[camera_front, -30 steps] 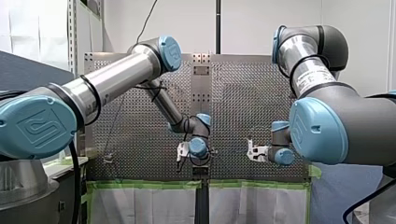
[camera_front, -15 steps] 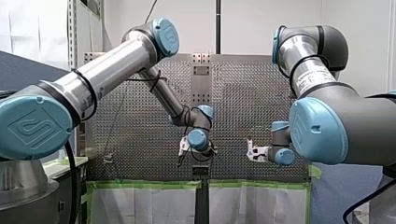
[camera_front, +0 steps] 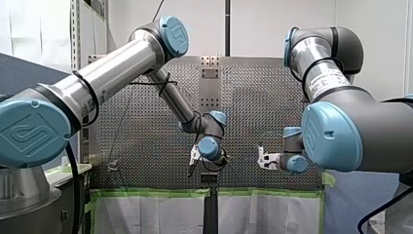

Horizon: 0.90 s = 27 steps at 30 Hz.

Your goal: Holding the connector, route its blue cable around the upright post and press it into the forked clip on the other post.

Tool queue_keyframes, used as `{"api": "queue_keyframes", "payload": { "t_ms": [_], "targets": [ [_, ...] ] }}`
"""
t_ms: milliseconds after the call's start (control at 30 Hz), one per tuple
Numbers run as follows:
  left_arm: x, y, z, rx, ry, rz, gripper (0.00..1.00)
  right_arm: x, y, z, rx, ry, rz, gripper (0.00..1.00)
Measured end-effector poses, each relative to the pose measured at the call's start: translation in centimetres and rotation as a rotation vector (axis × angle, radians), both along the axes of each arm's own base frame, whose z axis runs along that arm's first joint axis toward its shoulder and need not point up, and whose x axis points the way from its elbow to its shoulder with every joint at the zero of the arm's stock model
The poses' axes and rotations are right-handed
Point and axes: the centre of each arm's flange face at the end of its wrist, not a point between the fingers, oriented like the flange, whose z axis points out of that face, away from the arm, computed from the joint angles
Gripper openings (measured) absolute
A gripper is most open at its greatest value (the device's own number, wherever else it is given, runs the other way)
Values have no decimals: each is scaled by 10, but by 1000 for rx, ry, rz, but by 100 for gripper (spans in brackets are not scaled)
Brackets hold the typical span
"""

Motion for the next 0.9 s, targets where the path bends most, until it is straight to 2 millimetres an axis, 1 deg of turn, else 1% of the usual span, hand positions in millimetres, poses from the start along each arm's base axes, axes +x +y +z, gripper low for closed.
{"api": "queue_keyframes", "payload": {
  "t_ms": [900],
  "targets": [
    [-3,-2,0,-21,5,13,100,-2,1,-2,12,0,2,0]
  ]
}}
